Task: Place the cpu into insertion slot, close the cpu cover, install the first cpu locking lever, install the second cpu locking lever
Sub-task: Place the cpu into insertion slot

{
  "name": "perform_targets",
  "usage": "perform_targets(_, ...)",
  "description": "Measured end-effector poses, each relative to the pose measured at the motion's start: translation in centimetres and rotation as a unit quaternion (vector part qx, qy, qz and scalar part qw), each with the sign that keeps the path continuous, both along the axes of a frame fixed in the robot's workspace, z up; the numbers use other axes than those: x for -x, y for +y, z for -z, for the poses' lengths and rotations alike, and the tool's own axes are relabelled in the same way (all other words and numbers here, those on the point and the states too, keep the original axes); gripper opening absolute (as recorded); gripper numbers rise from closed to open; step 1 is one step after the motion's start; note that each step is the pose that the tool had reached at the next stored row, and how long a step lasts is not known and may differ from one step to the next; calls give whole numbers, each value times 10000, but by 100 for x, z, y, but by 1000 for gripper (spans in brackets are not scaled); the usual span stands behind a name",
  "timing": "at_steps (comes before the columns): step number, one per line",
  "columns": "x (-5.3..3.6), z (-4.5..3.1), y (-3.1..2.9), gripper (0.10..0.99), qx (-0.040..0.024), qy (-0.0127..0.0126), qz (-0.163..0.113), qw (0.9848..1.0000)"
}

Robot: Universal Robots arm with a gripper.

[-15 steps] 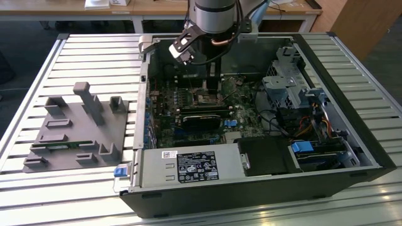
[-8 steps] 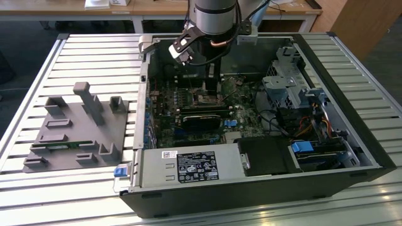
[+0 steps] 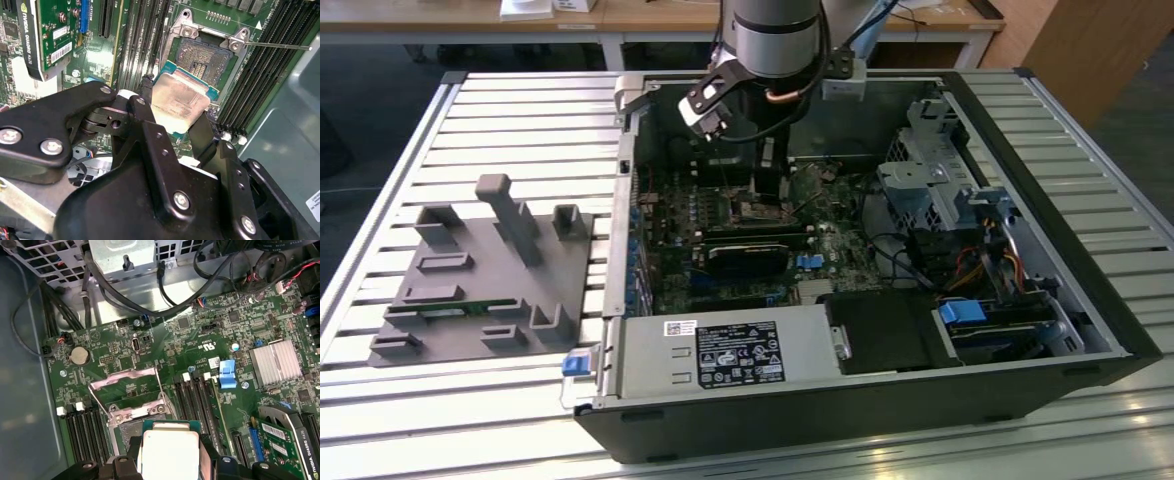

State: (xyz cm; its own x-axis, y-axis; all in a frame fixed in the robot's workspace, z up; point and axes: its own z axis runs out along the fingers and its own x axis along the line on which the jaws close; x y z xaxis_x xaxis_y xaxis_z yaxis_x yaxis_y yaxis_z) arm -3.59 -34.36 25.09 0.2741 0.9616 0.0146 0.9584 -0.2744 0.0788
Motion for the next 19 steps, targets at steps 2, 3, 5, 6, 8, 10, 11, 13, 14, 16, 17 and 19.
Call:
perform_targets(2, 0, 8, 0, 541, 0, 0, 31, 10000)
perform_targets(3, 0, 12, 0, 541, 0, 1, 48, 10000)
perform_targets(5, 0, 20, 0, 541, 0, 1, 79, 10000)
perform_targets(6, 0, 24, 0, 541, 0, 1, 94, 10000)
perform_targets(8, 0, 31, 0, 541, 1, 2, 125, 9999)
perform_targets(10, 0, 39, 0, 541, 0, 2, 158, 9999)
perform_targets(11, 0, 42, 0, 541, 0, 2, 174, 9998)
perform_targets(13, 0, 49, 0, 541, 0, 2, 206, 9998)
perform_targets(14, 0, 53, 0, 541, 0, 2, 221, 9998)
perform_targets(16, 0, 60, 0, 541, 0, 2, 253, 9997)
perform_targets(17, 0, 64, 0, 541, 0, 3, 268, 9996)
perform_targets(19, 0, 71, 0, 541, 0, 3, 299, 9996)
